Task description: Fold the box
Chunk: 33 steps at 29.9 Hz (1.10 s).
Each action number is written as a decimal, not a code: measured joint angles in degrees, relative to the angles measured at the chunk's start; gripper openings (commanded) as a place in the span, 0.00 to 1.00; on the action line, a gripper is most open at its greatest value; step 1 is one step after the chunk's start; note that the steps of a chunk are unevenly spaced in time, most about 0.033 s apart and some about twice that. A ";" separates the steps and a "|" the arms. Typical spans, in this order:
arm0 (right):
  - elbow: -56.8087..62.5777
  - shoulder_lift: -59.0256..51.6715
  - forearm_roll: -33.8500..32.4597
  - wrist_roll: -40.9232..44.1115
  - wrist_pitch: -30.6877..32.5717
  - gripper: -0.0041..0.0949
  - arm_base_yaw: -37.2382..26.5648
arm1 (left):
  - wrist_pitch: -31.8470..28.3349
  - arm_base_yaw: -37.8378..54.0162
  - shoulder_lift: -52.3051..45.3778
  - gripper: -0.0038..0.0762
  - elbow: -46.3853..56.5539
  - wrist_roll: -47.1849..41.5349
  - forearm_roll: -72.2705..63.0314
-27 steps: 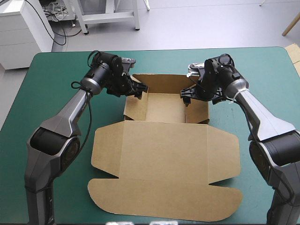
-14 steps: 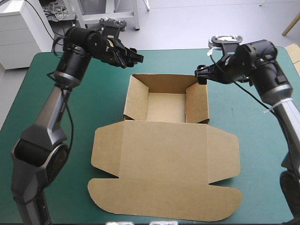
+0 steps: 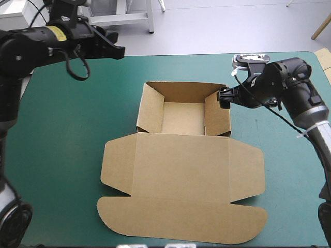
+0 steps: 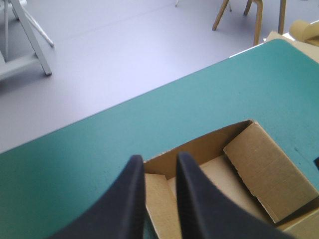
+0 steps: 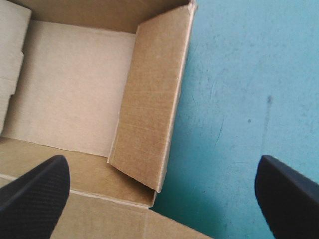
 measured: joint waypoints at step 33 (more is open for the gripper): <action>2.89 19.50 2.41 -0.64 -9.42 0.67 0.00 | 0.01 0.05 -48.11 0.04 63.79 1.12 2.09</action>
